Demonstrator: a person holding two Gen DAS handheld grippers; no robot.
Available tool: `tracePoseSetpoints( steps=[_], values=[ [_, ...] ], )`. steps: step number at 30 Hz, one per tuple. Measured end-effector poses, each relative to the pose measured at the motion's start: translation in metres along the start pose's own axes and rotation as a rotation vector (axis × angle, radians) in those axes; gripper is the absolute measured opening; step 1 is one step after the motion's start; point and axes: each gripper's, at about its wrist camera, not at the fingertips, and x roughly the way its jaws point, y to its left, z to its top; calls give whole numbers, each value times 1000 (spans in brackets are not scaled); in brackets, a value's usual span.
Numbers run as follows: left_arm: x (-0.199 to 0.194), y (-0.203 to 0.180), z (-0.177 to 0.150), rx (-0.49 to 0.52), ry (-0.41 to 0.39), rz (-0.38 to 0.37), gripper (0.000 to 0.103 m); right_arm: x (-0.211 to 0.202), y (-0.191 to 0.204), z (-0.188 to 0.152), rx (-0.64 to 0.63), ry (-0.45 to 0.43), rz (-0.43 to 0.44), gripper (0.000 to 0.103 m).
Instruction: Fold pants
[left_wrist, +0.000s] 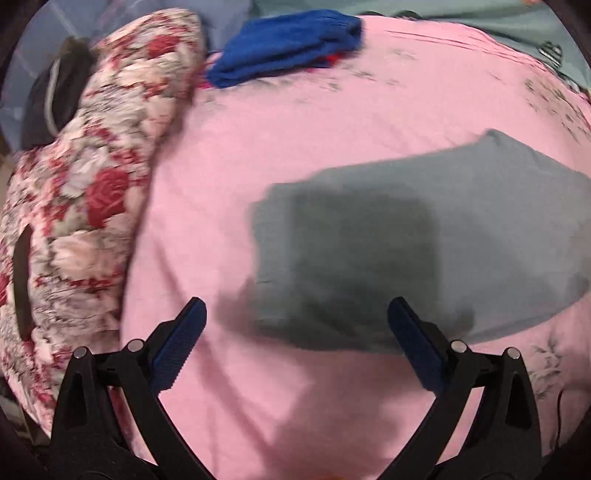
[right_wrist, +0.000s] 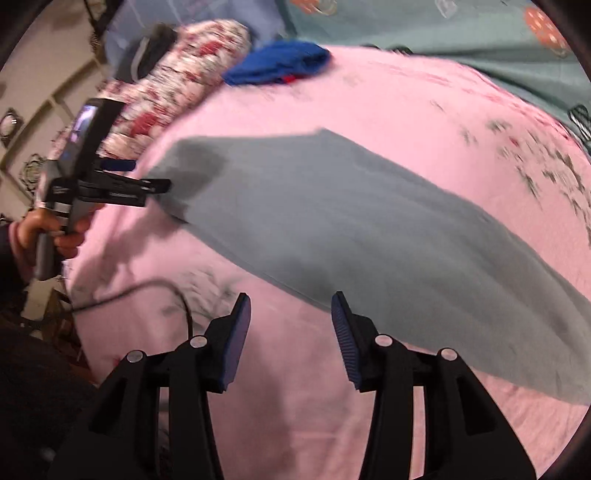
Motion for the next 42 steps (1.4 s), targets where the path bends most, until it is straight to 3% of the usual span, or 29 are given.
tracePoseSetpoints(
  steps=[2, 8, 11, 13, 14, 17, 18, 20, 22, 23, 24, 26, 28, 29, 31, 32, 34, 38, 40, 42],
  values=[
    [0, 14, 0, -37, 9, 11, 100, 15, 14, 11, -34, -24, 33, 46],
    [-9, 34, -12, -127, 22, 29, 100, 70, 61, 40, -183, 0, 101, 31],
    [-11, 43, -21, -139, 26, 29, 100, 94, 74, 50, -268, 36, 42, 27],
    [-14, 49, -32, -146, 33, 31, 100, 107, 79, 55, -285, 56, 3, 13],
    [-14, 51, -37, -150, 35, 31, 100, 107, 79, 58, -277, 72, 4, 6],
    [-14, 60, -48, -175, 39, 20, 100, 88, 85, 61, -263, 34, 19, 3],
    [-15, 62, -50, -184, 34, 15, 100, 85, 86, 60, -257, 30, 19, 3],
    [-16, 62, -49, -191, 19, 2, 100, 102, 85, 53, -259, 114, 26, 4],
    [-17, 53, -41, -187, 0, -22, 100, 107, 84, 47, -265, 119, 37, 12],
    [-18, 46, -35, -181, -14, -36, 100, 103, 86, 48, -251, 129, 53, 25],
    [-21, 38, -27, -171, -31, -49, 100, 97, 87, 50, -229, 135, 55, 45],
    [-28, 18, -11, -145, -70, -80, 100, 72, 83, 48, -177, 61, 114, 47],
    [-32, -2, 1, -115, -97, -92, 100, 56, 63, 39, -96, 15, 106, 57],
    [-30, -16, 6, -99, -103, -96, 100, 56, 46, 32, -35, 36, 72, 64],
    [-15, -42, 13, -65, -62, -82, 100, 56, 1, 9, 112, 118, 11, 64],
    [-4, -55, 13, -40, -19, -55, 100, 40, -20, -1, 183, 76, 62, 61],
    [13, -76, 9, 3, 44, 23, 101, 7, -54, -18, 296, 52, -21, 63],
    [7, -80, 7, -43, 59, 67, 101, -72, -125, -59, 501, -109, -144, 66],
    [-10, -93, 12, -36, 32, 70, 101, -100, -158, -70, 557, -186, -243, 66],
    [-30, -114, 23, 5, -7, 41, 101, -113, -190, -70, 599, -248, -284, 66]
  ],
)
